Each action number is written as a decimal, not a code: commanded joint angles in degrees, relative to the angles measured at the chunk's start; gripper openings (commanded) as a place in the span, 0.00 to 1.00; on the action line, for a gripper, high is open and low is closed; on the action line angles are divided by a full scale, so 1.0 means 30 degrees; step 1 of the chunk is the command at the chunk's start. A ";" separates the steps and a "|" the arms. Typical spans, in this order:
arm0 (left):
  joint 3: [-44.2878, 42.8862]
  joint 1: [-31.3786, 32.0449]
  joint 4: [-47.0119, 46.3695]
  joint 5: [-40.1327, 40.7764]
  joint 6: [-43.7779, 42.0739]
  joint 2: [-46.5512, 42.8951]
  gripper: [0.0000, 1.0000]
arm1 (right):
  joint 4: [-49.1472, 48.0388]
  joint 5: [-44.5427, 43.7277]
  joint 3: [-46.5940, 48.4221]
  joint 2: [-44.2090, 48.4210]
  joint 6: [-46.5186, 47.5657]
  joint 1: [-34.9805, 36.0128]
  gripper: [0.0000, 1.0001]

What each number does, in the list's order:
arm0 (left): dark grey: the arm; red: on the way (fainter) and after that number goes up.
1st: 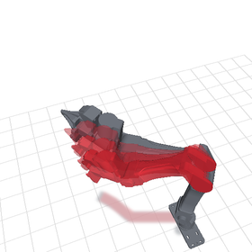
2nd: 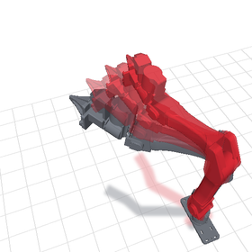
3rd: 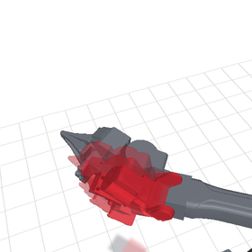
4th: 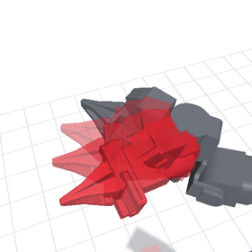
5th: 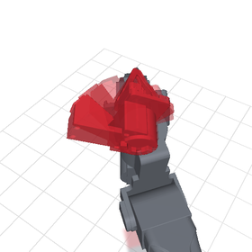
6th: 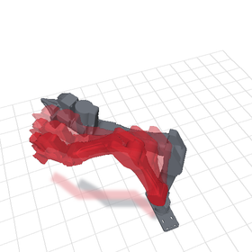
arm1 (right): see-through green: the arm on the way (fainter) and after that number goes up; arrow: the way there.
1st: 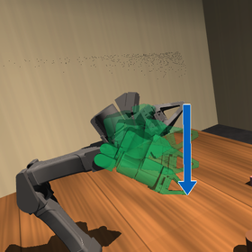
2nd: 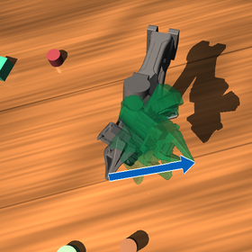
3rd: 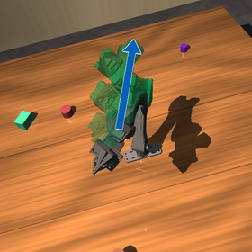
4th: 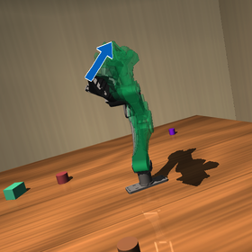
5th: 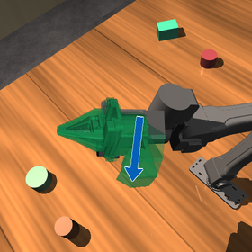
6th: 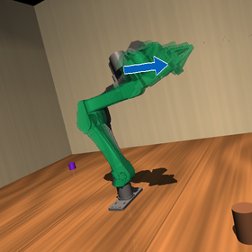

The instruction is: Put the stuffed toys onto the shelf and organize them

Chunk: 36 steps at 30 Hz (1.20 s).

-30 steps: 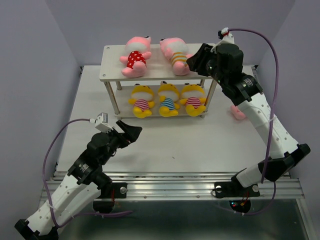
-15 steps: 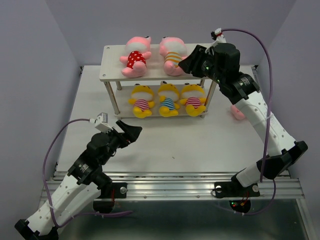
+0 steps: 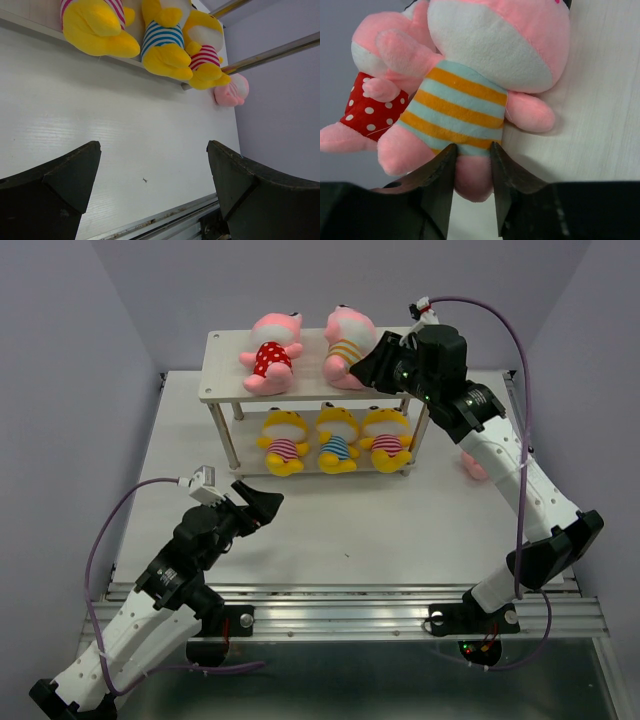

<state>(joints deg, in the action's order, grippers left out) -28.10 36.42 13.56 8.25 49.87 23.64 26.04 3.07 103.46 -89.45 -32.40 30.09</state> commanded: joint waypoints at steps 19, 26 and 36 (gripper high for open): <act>-0.0185 0.0075 -0.0273 0.0238 -0.0274 -0.0057 0.99 | -0.1181 0.3134 0.0406 0.0637 0.3768 0.0108 0.01; -0.0214 0.0075 -0.0214 0.0267 -0.0274 -0.0057 0.99 | -0.1210 0.3752 0.0435 0.0520 0.4326 0.0108 0.01; -0.0302 0.0075 -0.0214 0.0355 -0.0275 0.0118 0.99 | -0.1239 0.2965 0.0465 0.0549 0.4181 0.0108 0.28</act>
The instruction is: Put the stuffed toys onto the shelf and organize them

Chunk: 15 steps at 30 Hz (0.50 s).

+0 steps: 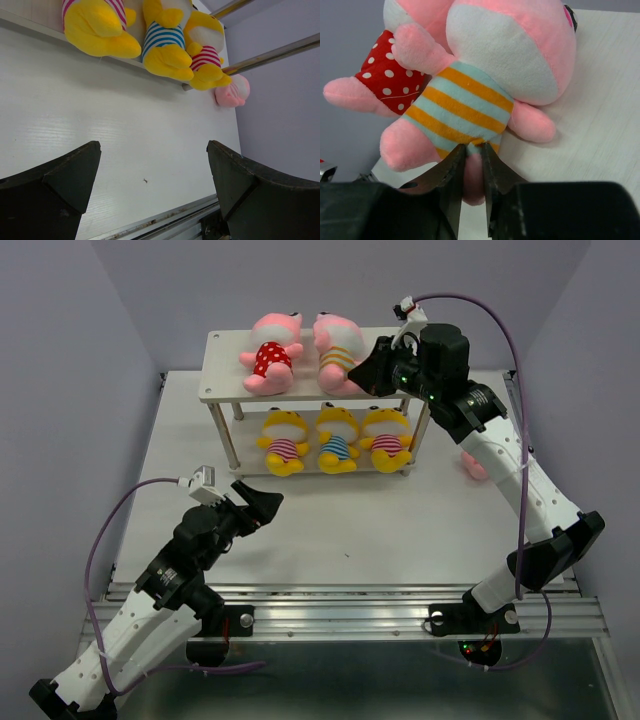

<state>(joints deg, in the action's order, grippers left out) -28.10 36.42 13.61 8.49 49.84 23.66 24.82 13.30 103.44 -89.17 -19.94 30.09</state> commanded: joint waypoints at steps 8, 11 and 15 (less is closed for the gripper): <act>-0.0829 0.0075 -0.0023 0.0949 -0.0677 0.0229 0.99 | -0.0978 -0.1561 0.0881 0.0629 -0.0645 0.0108 0.37; -0.0801 0.0075 -0.0169 0.0804 -0.0707 0.0258 0.99 | -0.1036 -0.1971 0.0970 0.0893 -0.0792 0.0108 0.41; -0.0625 0.0075 -0.0404 0.0539 -0.0619 0.0287 0.99 | -0.1124 -0.2615 0.1145 0.1274 -0.1027 0.0108 0.52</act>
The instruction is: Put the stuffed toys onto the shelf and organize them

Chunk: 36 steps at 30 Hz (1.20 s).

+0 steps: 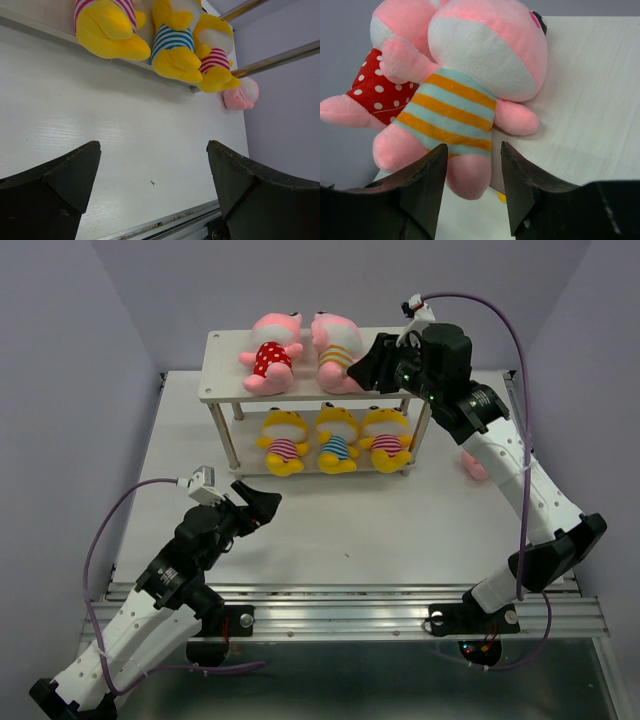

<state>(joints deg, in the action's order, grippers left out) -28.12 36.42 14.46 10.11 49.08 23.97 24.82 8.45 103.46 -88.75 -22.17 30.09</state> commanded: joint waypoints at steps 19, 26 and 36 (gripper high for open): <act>-0.0501 0.0075 -0.2123 -0.1054 -0.1037 0.1034 0.99 | -0.0600 -1.2233 -0.3454 0.6784 0.1147 0.0108 1.00; -0.0090 0.0075 -0.3236 -0.1786 -0.1213 0.1853 0.99 | 0.0749 -1.3956 -0.6709 0.7670 0.0511 -0.2727 1.00; 0.0378 0.0075 -0.3501 -0.1787 -0.1214 0.2382 0.99 | 0.2098 -0.8090 -1.1486 0.5036 -0.3155 -1.1432 1.00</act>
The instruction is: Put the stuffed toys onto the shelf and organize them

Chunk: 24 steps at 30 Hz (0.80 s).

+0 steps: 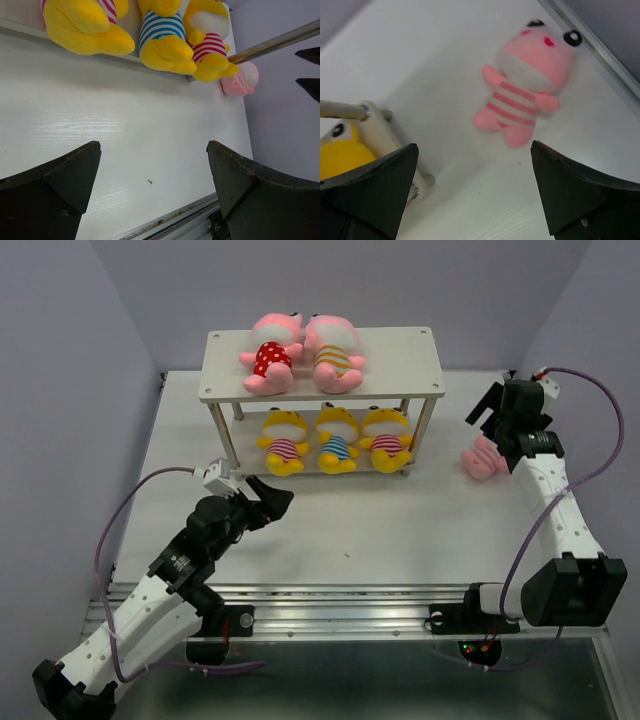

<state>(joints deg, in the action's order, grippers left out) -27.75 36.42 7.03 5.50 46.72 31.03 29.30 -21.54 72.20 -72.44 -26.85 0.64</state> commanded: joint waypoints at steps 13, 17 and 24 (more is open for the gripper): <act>0.0167 0.0075 -0.1053 0.0101 -0.0544 0.0644 0.99 | -0.0332 0.0647 -0.2329 -0.5616 -0.2328 -0.2852 0.91; -0.0038 0.0075 -0.1024 0.0189 -0.0778 0.1111 0.99 | -0.0449 0.0179 -0.3148 -0.6144 -0.2884 -0.3027 0.91; -0.0184 0.0075 -0.0995 0.0277 -0.0895 0.1289 0.99 | -0.1737 -0.0027 -0.4205 -0.6818 -0.2915 -0.3379 0.82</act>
<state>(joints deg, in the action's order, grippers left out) -27.22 36.42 6.39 5.63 45.50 34.87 28.84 -19.29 60.07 -92.20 -34.59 -8.62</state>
